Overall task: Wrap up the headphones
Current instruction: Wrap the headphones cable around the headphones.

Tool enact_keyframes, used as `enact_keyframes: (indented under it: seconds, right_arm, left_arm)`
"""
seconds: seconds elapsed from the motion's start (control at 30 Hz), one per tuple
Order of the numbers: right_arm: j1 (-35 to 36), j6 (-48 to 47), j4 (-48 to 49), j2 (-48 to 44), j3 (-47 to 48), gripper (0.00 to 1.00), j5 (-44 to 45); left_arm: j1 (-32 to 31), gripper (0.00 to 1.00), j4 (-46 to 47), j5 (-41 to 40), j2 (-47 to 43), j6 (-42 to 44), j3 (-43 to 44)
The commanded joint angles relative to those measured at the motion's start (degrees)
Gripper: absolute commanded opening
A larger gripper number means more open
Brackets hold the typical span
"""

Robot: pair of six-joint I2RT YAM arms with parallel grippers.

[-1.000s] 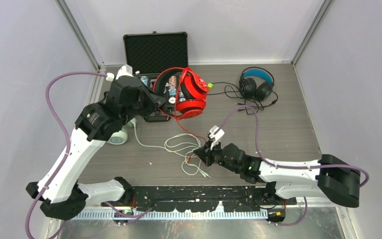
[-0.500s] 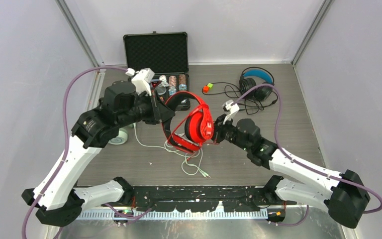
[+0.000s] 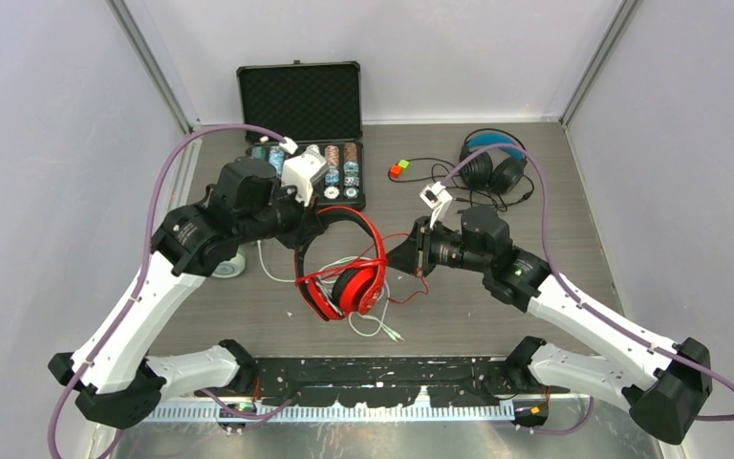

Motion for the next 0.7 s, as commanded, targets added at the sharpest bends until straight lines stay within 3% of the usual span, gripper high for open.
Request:
enact_keyframes:
  seconds: [0.0,0.1,0.23,0.57,0.67]
  right_arm:
    - [-0.4,4.2,-4.3,-0.5,5.2,0.0,-7.3]
    - [-0.3,5.3,-7.2,0.3,6.8,0.0,-9.7]
    - [-0.3,6.5,-8.6,1.3,7.1,0.0,-11.8]
    - [-0.4,12.4,-3.2,2.9,6.4,0.01,-15.8]
    - [-0.3,15.2,-0.7,3.3,7.0,0.05,-15.4]
  left_arm:
    - [0.2,0.0,4.2,-5.8,-0.3,11.1,-0.8]
    - [0.2,0.0,5.0,-7.1,0.4,14.3,-1.2]
    - [0.2,0.0,5.0,-15.0,2.2,15.6,-1.1]
    - [0.2,0.0,9.3,-23.8,1.9,13.9,-4.6]
    - [0.2,0.0,9.1,-25.7,2.1,13.5,-5.1]
